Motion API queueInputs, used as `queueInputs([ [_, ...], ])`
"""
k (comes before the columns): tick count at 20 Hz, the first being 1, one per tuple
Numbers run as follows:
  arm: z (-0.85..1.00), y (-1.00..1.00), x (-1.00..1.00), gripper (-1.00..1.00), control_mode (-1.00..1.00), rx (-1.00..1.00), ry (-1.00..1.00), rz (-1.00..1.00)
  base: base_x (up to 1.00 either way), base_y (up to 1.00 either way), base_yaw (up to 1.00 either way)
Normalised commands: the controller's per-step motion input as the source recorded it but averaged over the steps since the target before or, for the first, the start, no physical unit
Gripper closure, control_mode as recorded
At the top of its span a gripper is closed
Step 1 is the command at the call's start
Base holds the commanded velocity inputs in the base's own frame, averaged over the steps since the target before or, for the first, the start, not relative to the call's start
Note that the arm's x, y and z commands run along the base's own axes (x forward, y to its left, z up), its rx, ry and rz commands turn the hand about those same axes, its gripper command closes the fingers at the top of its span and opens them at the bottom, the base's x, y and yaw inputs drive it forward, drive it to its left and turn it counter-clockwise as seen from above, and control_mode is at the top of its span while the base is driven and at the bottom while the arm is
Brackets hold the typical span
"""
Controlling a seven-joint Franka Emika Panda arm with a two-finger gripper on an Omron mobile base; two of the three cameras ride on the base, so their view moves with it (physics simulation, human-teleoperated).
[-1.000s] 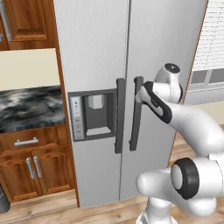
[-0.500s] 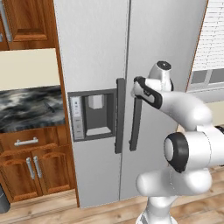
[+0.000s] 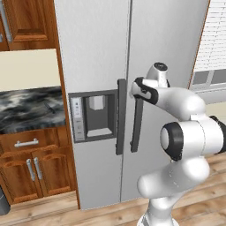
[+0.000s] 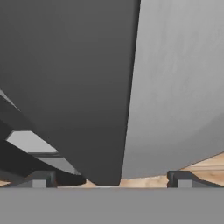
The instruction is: Retrieve the butter from the fridge and place it on a plate on the dining table. Then retrieve the butter knife by the fridge and place it near the plate.
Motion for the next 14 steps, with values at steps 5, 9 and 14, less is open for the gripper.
queueInputs([
  [5, -0.29, 0.01, 0.22, -1.00, -1.00, 0.00, -0.01, 0.00, 0.00, 0.00, 0.00],
  [9, -0.22, 0.00, 0.25, -1.00, -1.00, 0.00, 0.00, 0.00, 0.00, 0.00, 0.00],
  [14, -0.24, 0.07, 0.25, -1.00, -1.00, 0.00, -0.08, 0.00, 0.00, 0.00, 0.00],
])
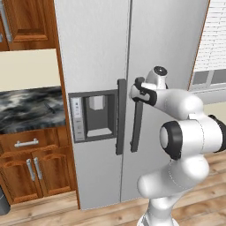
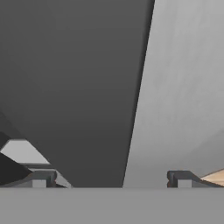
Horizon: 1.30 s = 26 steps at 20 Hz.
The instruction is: Retrieve the butter from the fridge and place it on a plate on the dining table. Then retrieve the butter knife by the fridge and place it near the plate.
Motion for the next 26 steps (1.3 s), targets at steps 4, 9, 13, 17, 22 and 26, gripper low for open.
queueInputs([
  [4, -0.34, 0.11, 0.05, -1.00, -1.00, 0.00, -0.09, 0.00, 0.00, 0.00, 0.00],
  [9, -0.22, 0.12, 0.11, -1.00, -1.00, 0.00, -0.06, 0.00, 0.00, 0.00, 0.00],
  [13, -0.07, 0.02, 0.17, -1.00, -1.00, 0.00, -0.04, 0.00, 0.00, 0.00, 0.00],
  [17, -0.14, 0.00, 0.23, -1.00, -1.00, 0.00, -0.01, 0.00, 0.00, 0.00, 0.00],
  [22, -0.08, 0.00, 0.28, 1.00, -1.00, 0.00, -0.01, 0.00, 0.00, 0.00, 0.00],
  [26, -0.02, 0.00, 0.15, 1.00, -1.00, 0.00, -0.02, 0.00, 0.00, 0.00, 0.00],
])
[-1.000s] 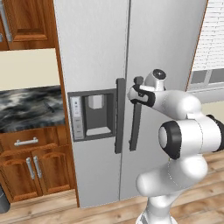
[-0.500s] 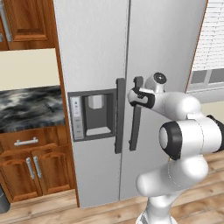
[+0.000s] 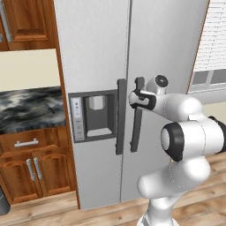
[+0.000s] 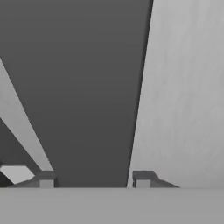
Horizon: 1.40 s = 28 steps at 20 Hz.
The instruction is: Retrieve the butter from the fridge and place it on a plate on the dining table. Then retrieve the butter knife by the fridge and place it near the plate.
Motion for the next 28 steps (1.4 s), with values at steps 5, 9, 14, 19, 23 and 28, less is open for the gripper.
queueInputs([
  [5, 0.00, 0.00, 0.03, 1.00, -1.00, 0.00, 0.00, 0.00, 0.00, 0.00, 0.00],
  [9, 0.03, 0.00, -0.06, 1.00, -1.00, 0.00, 0.02, 0.00, 0.00, 0.00, 0.00],
  [14, 0.11, -0.13, -0.60, 1.00, -1.00, 0.00, 0.00, 0.00, 0.00, 0.00, 0.00],
  [19, 0.17, -0.36, -0.95, 1.00, -1.00, 0.03, 0.00, 0.00, 0.00, 0.00, 0.00],
  [23, 0.12, -0.52, -1.00, 1.00, -1.00, 0.09, 0.00, 0.00, 0.00, 0.00, 0.00],
  [28, 0.10, -0.61, -1.00, 1.00, -1.00, 0.12, 0.00, 0.00, 0.00, 0.00, 0.00],
])
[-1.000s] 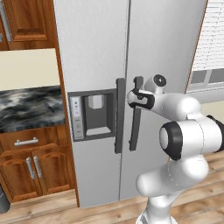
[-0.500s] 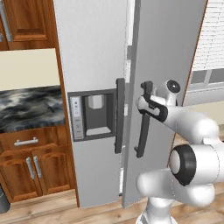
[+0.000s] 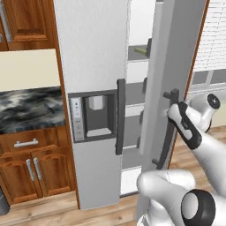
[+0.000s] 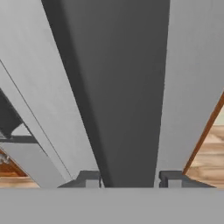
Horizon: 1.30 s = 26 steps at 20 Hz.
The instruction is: Retrieve the butter from the fridge and place it on a plate on the dining table. Then retrieve the butter knife by the fridge and place it near the plate.
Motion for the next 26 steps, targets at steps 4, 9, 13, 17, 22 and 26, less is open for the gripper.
queueInputs([
  [4, 0.15, -0.66, -0.91, 1.00, -1.00, 0.15, 0.00, 0.00, 0.00, 0.00, 0.00],
  [9, 0.09, -0.69, -0.58, 1.00, -1.00, 0.15, 0.00, 0.02, 0.00, 0.00, 0.00],
  [13, 0.10, -0.48, -0.26, 1.00, -1.00, 0.09, 0.01, 0.00, 0.00, 0.00, 0.00],
  [17, 0.32, -0.57, -0.03, 1.00, -1.00, 0.09, 0.12, 0.00, 0.00, 0.00, 0.00],
  [22, 0.30, -0.17, -0.07, -1.00, -1.00, 0.00, 0.12, 0.00, 0.00, 0.00, 0.00],
  [26, 0.09, 0.00, -0.37, -1.00, -1.00, 0.00, 0.03, -0.02, 0.00, 0.00, 0.00],
])
